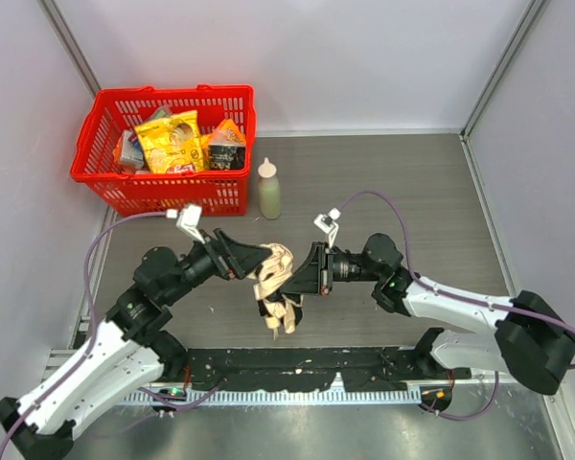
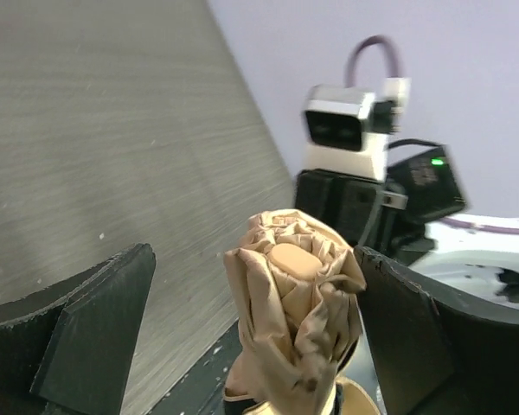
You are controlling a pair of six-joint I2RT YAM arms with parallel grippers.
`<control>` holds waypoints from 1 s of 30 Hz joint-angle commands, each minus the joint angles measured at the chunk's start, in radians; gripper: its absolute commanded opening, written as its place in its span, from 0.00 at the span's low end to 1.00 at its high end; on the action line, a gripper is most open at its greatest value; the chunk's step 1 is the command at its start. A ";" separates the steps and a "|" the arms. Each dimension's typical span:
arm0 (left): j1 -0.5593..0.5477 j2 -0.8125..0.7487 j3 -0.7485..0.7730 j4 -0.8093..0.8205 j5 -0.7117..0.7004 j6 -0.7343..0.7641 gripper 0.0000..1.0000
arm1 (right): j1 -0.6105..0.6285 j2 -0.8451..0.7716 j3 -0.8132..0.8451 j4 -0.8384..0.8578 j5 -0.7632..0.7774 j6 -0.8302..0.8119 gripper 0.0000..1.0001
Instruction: Put away the umbrella
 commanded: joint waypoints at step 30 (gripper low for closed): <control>0.011 0.017 -0.070 0.619 0.501 -0.063 0.98 | 0.009 0.115 0.150 0.987 -0.304 0.766 0.01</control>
